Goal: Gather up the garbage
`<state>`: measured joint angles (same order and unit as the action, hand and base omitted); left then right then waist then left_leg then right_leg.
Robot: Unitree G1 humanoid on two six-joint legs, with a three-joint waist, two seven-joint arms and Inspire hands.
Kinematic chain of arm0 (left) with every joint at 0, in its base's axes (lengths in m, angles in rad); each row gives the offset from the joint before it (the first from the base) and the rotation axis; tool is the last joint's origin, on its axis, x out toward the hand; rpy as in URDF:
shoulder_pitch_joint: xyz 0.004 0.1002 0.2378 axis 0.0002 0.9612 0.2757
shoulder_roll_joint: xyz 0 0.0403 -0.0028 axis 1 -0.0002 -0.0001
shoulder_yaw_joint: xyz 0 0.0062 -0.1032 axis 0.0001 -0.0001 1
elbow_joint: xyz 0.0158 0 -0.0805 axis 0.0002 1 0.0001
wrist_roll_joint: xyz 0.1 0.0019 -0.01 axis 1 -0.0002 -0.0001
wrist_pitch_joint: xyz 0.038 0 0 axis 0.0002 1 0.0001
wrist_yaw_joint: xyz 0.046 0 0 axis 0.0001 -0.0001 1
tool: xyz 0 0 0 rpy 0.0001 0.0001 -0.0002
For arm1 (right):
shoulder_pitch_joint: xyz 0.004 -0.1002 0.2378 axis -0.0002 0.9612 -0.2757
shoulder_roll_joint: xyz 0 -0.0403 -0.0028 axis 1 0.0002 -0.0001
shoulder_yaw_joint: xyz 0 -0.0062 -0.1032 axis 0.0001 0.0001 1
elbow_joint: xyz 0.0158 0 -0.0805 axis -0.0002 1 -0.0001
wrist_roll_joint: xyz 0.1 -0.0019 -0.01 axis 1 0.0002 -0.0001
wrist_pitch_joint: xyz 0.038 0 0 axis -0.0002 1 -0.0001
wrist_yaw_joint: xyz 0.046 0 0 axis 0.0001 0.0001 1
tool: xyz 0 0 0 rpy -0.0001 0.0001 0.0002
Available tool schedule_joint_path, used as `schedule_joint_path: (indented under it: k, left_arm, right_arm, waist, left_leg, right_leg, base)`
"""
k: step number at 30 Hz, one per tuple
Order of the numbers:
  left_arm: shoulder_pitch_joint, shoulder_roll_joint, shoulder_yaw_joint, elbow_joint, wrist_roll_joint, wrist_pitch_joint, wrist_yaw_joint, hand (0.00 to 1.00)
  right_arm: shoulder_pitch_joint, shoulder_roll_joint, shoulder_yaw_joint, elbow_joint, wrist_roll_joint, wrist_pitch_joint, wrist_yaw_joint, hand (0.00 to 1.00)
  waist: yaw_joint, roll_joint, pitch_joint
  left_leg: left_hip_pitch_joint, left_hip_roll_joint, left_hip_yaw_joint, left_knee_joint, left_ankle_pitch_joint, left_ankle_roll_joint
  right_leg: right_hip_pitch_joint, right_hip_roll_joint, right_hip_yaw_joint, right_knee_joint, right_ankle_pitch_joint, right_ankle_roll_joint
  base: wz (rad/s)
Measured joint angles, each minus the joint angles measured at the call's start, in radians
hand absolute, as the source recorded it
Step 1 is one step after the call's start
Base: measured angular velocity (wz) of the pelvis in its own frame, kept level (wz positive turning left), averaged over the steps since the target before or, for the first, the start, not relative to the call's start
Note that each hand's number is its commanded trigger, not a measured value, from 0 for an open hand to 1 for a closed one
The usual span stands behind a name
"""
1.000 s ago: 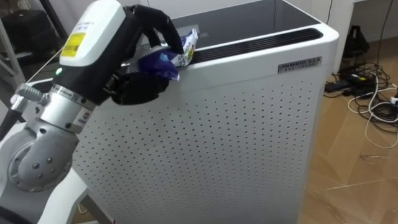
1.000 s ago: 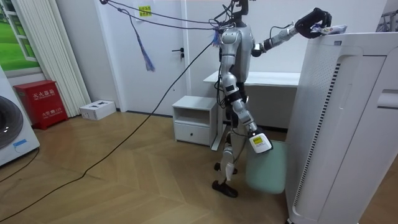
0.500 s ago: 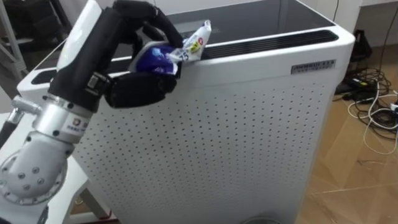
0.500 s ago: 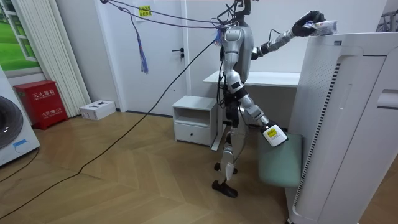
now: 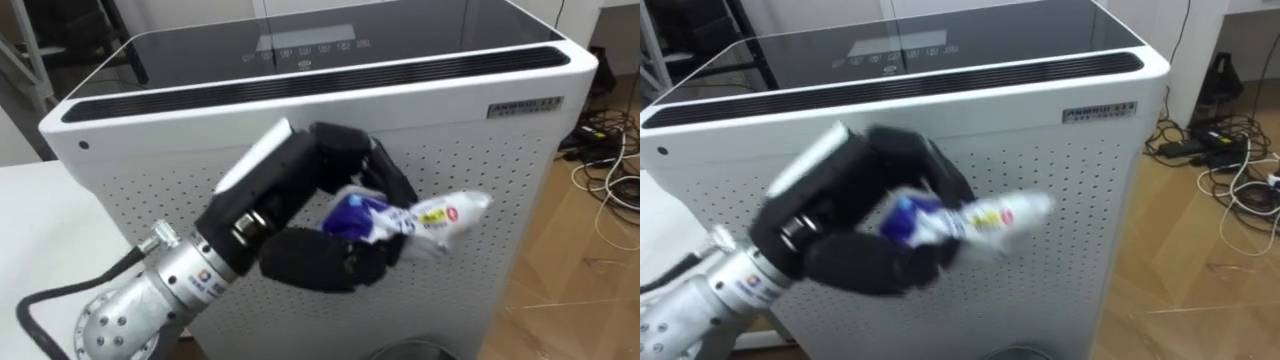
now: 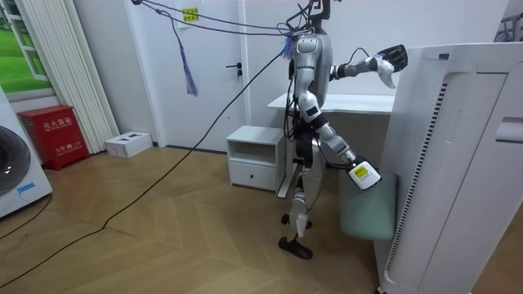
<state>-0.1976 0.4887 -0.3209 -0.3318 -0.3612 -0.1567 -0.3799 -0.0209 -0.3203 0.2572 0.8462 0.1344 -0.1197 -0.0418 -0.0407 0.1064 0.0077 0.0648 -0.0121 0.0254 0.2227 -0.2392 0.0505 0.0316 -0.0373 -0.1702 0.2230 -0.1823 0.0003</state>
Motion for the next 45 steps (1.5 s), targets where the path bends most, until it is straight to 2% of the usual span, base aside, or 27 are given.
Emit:
schedule_joint_path:
  k: [5, 9, 17, 19, 22, 23, 25, 27, 30, 37, 40, 44, 45]
  left_arm:
    - [0.002, 0.0, -0.002, -0.031, 0.0, 0.0, -0.057, 1.0]
    - [0.048, 0.002, 0.0, -0.03, 0.01, 0.005, -0.069, 1.0]
    - [0.141, 0.003, 0.007, 0.014, 0.222, 0.004, -0.065, 1.0]
    - [0.154, 0.003, 0.007, 0.056, 0.286, 0.004, -0.059, 1.0]
    - [0.156, -0.002, 0.004, 0.142, 0.314, 0.003, -0.051, 1.0]
    - [0.156, -0.009, 0.002, 0.165, 0.315, 0.003, -0.044, 1.0]
    - [0.156, -0.058, 0.0, 0.254, 0.357, -0.005, -0.004, 1.0]
    - [0.156, -0.084, 0.0, 0.33, 0.38, -0.008, 0.027, 1.0]
    - [0.159, -0.098, -0.011, 0.424, 0.407, -0.01, 0.077, 1.0]
    - [0.159, -0.194, -0.047, 0.58, 0.482, -0.017, 0.179, 1.0]
    - [0.144, -0.208, -0.056, 0.63, 0.485, -0.039, 0.212, 1.0]
    - [0.133, -0.223, -0.055, 0.693, 0.512, -0.042, 0.237, 1.0]
    - [0.126, -0.233, -0.055, 0.721, 0.526, -0.042, 0.244, 0.82]
  right_arm:
    - [0.0, -0.001, 0.017, 0.0, 0.022, 0.0, -0.001, 1.0]
    - [0.001, -0.002, 0.017, -0.019, 0.022, 0.006, 0.001, 1.0]
    - [0.003, -0.004, 0.016, -0.049, 0.021, 0.013, 0.0, 1.0]
    - [0.004, -0.008, 0.016, -0.08, 0.021, 0.013, -0.008, 1.0]
    - [0.004, -0.007, 0.028, -0.123, 0.022, 0.013, -0.02, 1.0]
    - [0.003, -0.005, 0.034, -0.127, 0.022, 0.013, -0.024, 1.0]
    - [0.001, 0.007, 0.036, -0.137, 0.018, 0.013, -0.033, 1.0]
    - [0.001, 0.01, 0.036, -0.168, 0.021, 0.013, -0.031, 1.0]
    - [-0.004, 0.019, 0.037, -0.2, 0.025, 0.011, -0.022, 1.0]
    - [-0.021, 0.068, 0.043, -0.2, 0.027, 0.01, -0.032, 1.0]
    - [-0.04, 0.071, 0.062, -0.202, 0.026, 0.01, -0.028, 1.0]
    - [-0.041, 0.071, 0.069, -0.222, 0.026, 0.01, -0.005, 1.0]
    - [-0.041, 0.072, 0.069, -0.222, 0.026, 0.01, 0.003, 1.0]
  waist:
    - [-0.001, 0.0, -0.0004]
    - [0.006, 0.002, -0.0014]
    - [0.013, 0.005, 0.0]
    - [0.017, 0.007, 0.0]
    - [0.017, 0.004, 0.0022]
    - [0.014, 0.004, 0.0025]
    - [0.014, 0.001, 0.0049]
    - [0.013, -0.004, 0.0089]
    - [0.009, -0.027, 0.0212]
    - [0.012, -0.055, 0.0199]
    - [0.013, -0.064, 0.0208]
    - [0.008, -0.065, 0.0205]
    - [0.009, -0.065, 0.0205]
  left_leg:
    - [0.001, 0.001, 0.002, 0.0, 0.0, 0.0]
    - [-0.001, 0.003, 0.022, 0.0, 0.0, 0.0]
    - [-0.005, 0.003, 0.023, 0.006, 0.0, 0.0]
    - [-0.028, 0.002, 0.027, 0.012, 0.002, 0.001]
    - [-0.066, -0.001, 0.03, 0.016, 0.011, 0.002]
    - [-0.072, -0.001, 0.031, 0.017, 0.012, 0.002]
    - [-0.092, -0.002, 0.05, 0.017, 0.018, 0.003]
    - [-0.109, -0.005, 0.058, 0.017, 0.024, 0.003]
    - [-0.146, -0.007, 0.067, 0.016, 0.038, 0.002]
    - [-0.183, -0.004, 0.069, 0.018, 0.044, 0.0]
    - [-0.203, -0.005, 0.076, 0.02, 0.044, 0.0]
    - [-0.226, -0.005, 0.079, 0.035, 0.044, 0.0]
    - [-0.228, -0.004, 0.079, 0.037, 0.044, 0.0]
  right_leg:
    - [-0.001, 0.001, 0.003, 0.002, 0.0, -0.001]
    - [-0.015, 0.002, 0.007, 0.013, 0.0, -0.001]
    - [-0.017, 0.003, 0.005, 0.018, 0.002, -0.003]
    - [-0.047, 0.003, 0.018, 0.035, 0.002, -0.003]
    - [-0.1, -0.006, 0.022, 0.059, 0.004, -0.006]
    - [-0.106, -0.007, 0.023, 0.063, 0.004, -0.006]
    - [-0.135, -0.007, 0.031, 0.074, 0.006, -0.009]
    - [-0.166, -0.012, 0.038, 0.095, 0.005, -0.009]
    - [-0.213, -0.014, 0.045, 0.111, 0.008, -0.015]
    - [-0.248, -0.013, 0.042, 0.106, 0.015, -0.019]
    - [-0.279, -0.014, 0.048, 0.123, 0.015, -0.019]
    - [-0.294, -0.015, 0.044, 0.126, 0.016, -0.019]
    - [-0.294, -0.015, 0.041, 0.126, 0.016, -0.02]
  base:
    - [-0.01]
    - [-0.09]
    - [-0.01]
    - [-0.08]
    - [-0.1]
    - [-0.07]
    - [-0.11]
    - [-0.13]
    - [-0.06]
    - [0.0]
    - [-0.05]
    - [0.01]
    - [0.07]
